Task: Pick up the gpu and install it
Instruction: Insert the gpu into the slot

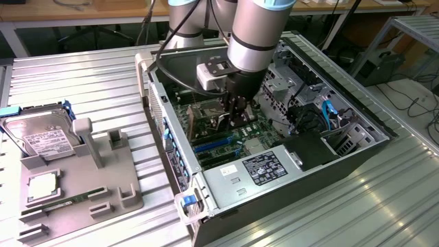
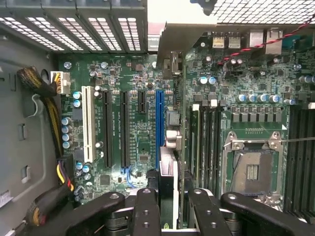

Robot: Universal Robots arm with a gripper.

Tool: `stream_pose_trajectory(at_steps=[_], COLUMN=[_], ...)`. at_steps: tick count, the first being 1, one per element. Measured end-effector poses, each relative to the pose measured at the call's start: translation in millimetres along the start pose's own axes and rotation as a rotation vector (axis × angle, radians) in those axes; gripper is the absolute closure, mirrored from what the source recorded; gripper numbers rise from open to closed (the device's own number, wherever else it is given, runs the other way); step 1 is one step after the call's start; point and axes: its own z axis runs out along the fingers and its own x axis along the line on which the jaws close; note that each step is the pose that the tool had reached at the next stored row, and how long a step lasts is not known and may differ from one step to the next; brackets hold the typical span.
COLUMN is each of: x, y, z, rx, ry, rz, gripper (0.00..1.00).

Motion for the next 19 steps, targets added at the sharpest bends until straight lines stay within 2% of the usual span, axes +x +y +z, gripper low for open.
stream_pose_trajectory(at_steps=[4,11,19], x=[0.2,7.3,9.5], y=[1.4,6.8,12.4], z=[6.7,8.7,14.2], rx=[-0.0001,-0.0001,-0.0004], ry=[-0.0001,-0.0015,-0.002], rz=[0.0,0.0,0.0], gripper=[0.73,0.73,0.73])
